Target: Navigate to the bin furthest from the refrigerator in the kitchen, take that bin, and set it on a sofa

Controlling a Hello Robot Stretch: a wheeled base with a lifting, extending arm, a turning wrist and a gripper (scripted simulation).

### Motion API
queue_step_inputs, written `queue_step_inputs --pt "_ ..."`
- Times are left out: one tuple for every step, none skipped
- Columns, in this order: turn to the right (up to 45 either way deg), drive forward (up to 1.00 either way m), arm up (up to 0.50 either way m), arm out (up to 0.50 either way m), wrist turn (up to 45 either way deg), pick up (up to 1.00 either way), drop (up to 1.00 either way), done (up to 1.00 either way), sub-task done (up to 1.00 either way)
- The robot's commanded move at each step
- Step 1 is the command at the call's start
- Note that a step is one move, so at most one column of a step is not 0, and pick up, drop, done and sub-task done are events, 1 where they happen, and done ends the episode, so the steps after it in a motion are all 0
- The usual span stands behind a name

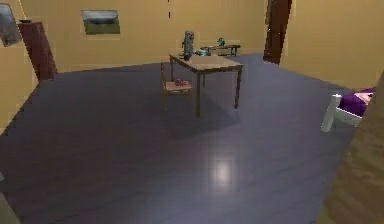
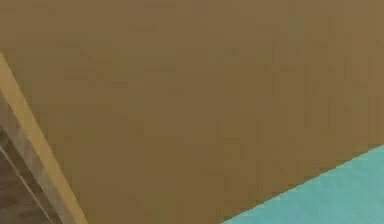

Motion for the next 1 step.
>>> queue_step_inputs --pt "-15.0 0.0 0.0 0.0 0.0 0.0 0.0 0.0 0.0"
